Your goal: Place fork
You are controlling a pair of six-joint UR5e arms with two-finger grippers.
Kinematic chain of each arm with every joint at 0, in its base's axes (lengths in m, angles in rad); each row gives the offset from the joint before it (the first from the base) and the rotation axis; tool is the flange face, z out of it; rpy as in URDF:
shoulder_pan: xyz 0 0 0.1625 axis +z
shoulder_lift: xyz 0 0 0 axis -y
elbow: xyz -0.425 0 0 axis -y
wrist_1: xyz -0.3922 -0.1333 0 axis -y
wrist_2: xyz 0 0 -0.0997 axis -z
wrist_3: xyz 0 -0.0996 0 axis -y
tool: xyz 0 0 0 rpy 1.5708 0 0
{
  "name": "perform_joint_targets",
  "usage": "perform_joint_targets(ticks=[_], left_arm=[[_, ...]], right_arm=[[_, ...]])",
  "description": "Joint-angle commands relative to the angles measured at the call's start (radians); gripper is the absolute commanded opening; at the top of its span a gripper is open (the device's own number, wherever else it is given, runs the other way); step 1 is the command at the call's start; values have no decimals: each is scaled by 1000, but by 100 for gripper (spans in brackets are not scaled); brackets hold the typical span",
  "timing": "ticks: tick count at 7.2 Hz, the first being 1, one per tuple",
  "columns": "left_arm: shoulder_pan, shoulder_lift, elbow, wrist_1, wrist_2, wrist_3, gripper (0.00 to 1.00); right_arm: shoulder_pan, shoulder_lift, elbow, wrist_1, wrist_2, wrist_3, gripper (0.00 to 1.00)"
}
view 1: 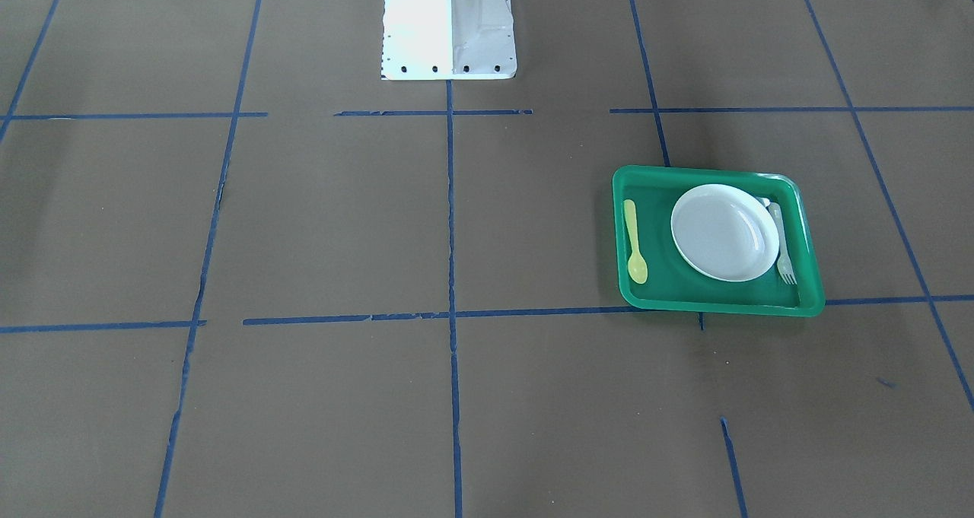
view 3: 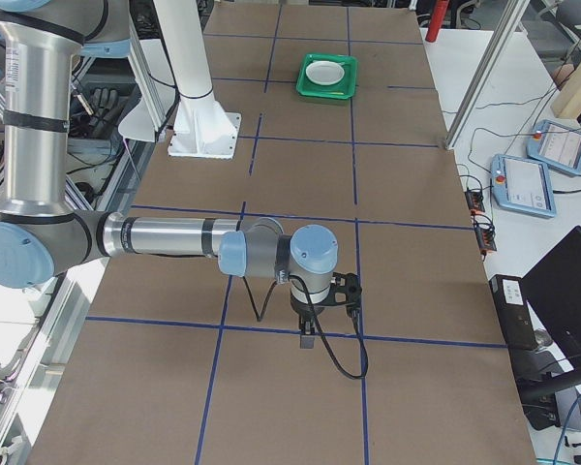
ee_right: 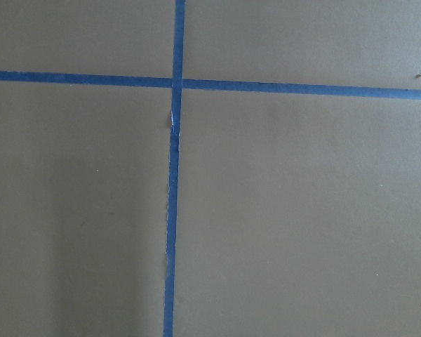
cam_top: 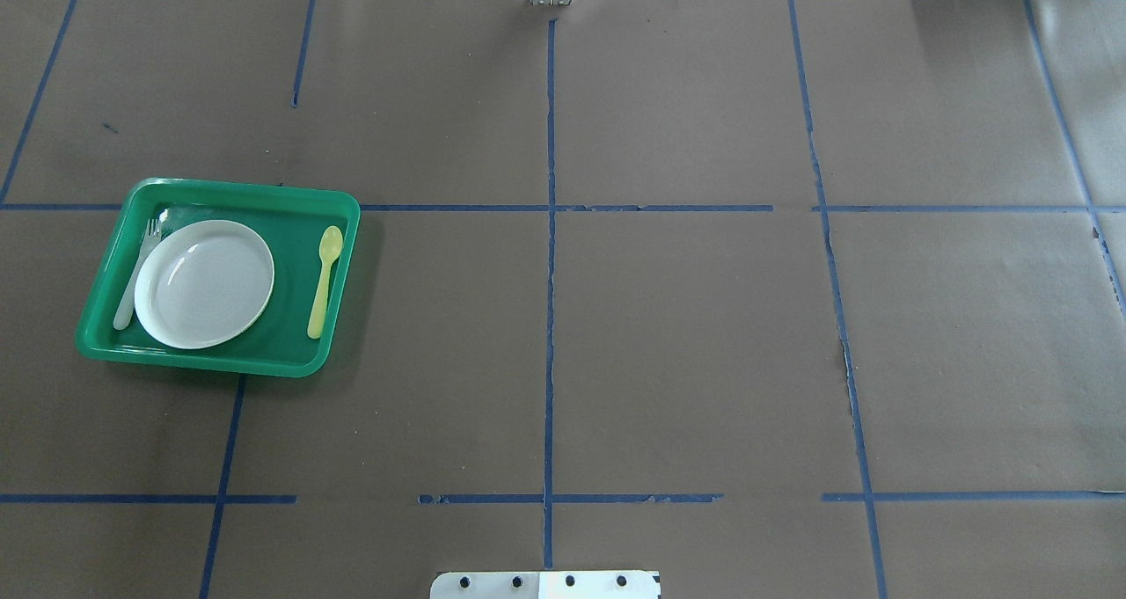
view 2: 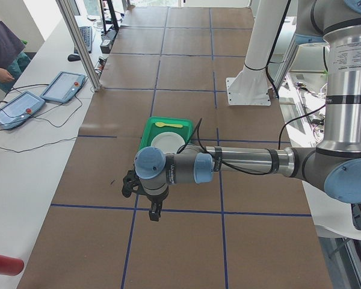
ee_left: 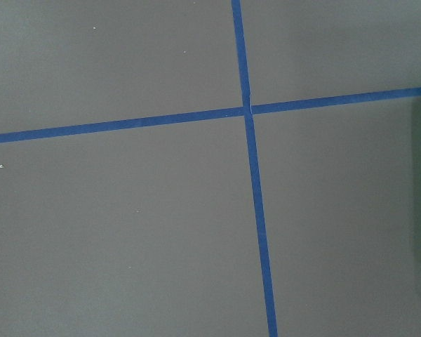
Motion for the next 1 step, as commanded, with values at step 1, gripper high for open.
perform_joint_targets(ticks=[1], left_arm=[[0, 0, -4, 0, -3, 4, 100]], right_arm=[[0, 0, 0, 0, 0, 2, 100]])
